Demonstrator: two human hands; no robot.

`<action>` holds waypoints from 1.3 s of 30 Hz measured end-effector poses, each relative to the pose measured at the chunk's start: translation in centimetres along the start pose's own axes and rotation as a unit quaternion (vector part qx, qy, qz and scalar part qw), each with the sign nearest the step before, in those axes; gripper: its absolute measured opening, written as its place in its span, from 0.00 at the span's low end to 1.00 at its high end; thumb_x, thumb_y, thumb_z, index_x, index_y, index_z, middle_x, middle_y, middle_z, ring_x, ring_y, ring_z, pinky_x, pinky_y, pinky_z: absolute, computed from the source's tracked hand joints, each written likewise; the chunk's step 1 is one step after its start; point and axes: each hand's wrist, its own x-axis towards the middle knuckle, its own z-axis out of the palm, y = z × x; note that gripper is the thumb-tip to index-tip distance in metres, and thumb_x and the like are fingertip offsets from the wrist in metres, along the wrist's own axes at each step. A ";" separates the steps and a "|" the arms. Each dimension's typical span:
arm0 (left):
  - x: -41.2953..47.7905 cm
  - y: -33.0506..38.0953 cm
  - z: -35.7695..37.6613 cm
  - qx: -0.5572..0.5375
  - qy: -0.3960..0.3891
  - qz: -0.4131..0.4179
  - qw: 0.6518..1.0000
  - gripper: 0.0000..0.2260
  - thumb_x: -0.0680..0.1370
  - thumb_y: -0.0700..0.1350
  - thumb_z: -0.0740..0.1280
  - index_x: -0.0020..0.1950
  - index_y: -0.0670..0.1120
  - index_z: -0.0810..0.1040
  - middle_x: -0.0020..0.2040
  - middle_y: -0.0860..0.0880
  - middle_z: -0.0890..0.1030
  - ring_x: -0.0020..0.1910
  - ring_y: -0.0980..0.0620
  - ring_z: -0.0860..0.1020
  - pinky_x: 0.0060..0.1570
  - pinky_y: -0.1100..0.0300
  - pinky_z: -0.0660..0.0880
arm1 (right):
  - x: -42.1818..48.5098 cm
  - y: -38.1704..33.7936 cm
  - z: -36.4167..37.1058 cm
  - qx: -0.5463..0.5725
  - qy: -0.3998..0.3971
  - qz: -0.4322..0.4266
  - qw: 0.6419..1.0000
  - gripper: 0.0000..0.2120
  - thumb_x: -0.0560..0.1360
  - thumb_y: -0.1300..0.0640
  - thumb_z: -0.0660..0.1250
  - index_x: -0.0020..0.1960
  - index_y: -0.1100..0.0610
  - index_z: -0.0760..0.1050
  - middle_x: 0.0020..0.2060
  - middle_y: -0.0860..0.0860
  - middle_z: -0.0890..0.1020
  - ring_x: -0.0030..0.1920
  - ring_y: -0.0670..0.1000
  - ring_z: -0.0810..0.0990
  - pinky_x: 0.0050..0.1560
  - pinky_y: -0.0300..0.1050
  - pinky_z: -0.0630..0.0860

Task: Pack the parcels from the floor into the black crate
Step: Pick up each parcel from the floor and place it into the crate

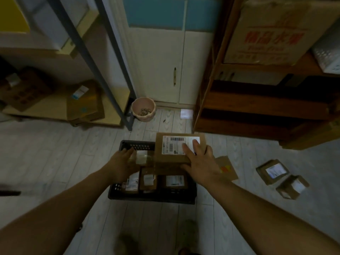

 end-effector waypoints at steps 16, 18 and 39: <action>28.5 -15.1 25.3 0.192 -0.100 -0.047 0.975 0.42 0.73 0.63 0.65 0.77 0.56 0.42 0.78 0.46 0.39 0.76 0.41 0.38 0.73 0.40 0.46 | 20.7 2.1 30.0 0.007 -0.087 0.043 0.995 0.33 0.79 0.39 0.53 0.77 0.42 0.40 0.78 0.52 0.42 0.73 0.68 0.46 0.72 0.59 0.54; 30.7 -16.2 27.5 0.179 -0.094 -0.062 0.977 0.45 0.71 0.65 0.66 0.77 0.56 0.40 0.77 0.47 0.36 0.76 0.39 0.37 0.72 0.38 0.44 | 22.9 2.6 32.6 0.002 -0.087 0.049 0.995 0.32 0.79 0.39 0.53 0.77 0.43 0.40 0.78 0.52 0.42 0.73 0.69 0.45 0.73 0.59 0.53; 34.2 -19.2 30.9 0.119 -0.164 -0.054 0.978 0.49 0.68 0.66 0.67 0.76 0.57 0.37 0.77 0.45 0.34 0.74 0.37 0.34 0.70 0.32 0.46 | 27.6 2.8 36.7 0.064 -0.162 0.099 0.980 0.42 0.75 0.41 0.63 0.76 0.42 0.36 0.76 0.53 0.34 0.75 0.64 0.36 0.74 0.62 0.42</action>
